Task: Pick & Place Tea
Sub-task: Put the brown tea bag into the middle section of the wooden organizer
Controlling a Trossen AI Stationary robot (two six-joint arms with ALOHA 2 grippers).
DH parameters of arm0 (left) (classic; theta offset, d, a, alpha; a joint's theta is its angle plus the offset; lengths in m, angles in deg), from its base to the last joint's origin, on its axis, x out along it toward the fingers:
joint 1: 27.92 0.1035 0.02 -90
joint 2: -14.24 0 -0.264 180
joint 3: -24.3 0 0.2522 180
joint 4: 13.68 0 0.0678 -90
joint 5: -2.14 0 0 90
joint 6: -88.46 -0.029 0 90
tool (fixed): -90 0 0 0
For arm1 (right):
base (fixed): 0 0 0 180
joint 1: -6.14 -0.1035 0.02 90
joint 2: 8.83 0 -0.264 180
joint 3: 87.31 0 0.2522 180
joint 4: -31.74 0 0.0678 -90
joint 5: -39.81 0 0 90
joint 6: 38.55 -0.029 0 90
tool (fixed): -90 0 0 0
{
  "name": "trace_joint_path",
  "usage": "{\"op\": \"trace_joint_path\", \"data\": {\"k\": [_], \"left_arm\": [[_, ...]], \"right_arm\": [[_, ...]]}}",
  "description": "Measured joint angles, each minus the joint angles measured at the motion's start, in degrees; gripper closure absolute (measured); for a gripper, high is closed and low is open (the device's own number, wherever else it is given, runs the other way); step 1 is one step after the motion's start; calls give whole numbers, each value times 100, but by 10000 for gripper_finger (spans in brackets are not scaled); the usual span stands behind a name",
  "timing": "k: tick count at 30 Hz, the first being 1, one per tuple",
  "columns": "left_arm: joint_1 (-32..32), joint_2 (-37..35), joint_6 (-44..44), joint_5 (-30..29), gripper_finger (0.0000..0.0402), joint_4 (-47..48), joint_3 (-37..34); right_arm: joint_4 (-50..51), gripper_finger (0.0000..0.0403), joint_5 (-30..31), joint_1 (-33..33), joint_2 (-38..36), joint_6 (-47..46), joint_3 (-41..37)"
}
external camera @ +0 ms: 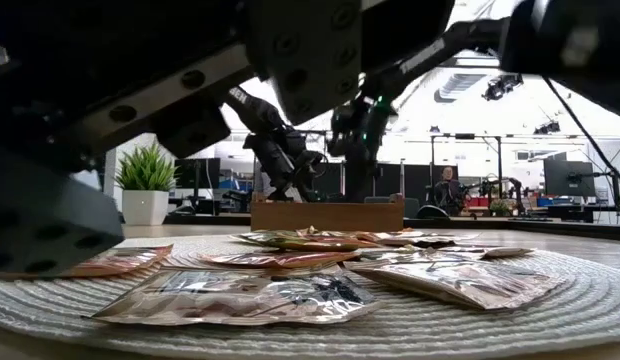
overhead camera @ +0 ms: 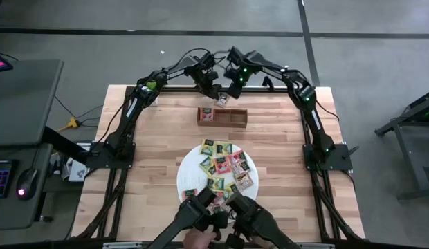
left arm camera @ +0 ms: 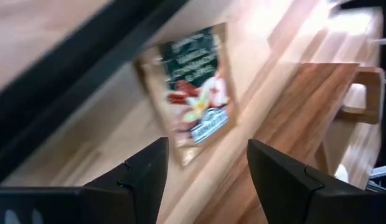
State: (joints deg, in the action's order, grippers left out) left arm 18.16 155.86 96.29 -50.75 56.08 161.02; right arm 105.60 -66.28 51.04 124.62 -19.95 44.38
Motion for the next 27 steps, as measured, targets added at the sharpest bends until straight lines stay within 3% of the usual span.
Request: {"op": "trace_joint_path", "data": {"k": [27], "left_arm": [[22,22,-284,45,188,223,-11]], "right_arm": [[-524,391,-152,-219,716,-41,2]]}}
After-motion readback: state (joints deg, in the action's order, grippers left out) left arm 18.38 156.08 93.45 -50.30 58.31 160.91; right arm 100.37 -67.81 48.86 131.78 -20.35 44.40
